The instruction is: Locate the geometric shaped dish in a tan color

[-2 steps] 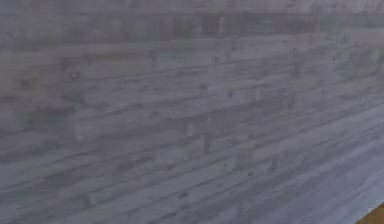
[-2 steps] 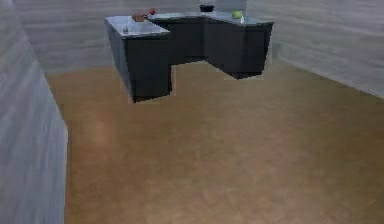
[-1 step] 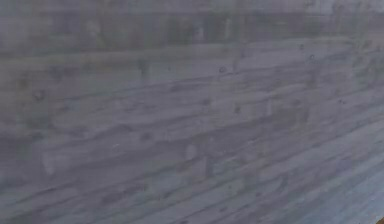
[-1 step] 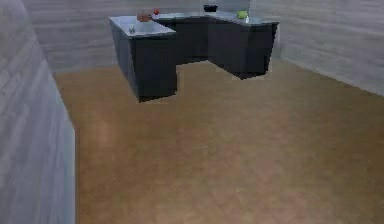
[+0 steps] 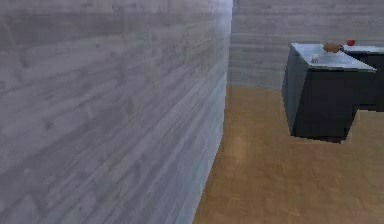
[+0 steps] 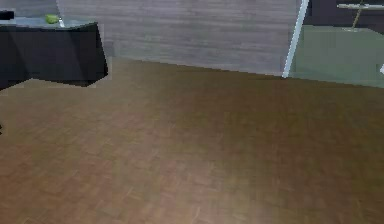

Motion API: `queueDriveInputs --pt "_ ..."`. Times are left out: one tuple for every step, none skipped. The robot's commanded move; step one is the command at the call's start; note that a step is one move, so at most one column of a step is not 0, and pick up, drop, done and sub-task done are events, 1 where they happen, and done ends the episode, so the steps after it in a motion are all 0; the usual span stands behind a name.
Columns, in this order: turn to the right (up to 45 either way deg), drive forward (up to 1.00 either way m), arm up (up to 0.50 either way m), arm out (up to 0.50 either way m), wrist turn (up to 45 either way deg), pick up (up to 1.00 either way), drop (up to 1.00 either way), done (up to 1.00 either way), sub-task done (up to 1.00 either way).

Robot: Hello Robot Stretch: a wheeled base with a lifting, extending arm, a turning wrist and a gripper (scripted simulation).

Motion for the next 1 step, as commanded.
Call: queueDriveInputs --pt "21.0 0.0 0.0 0.0 0.0 0.0 0.0 0.0 0.0"
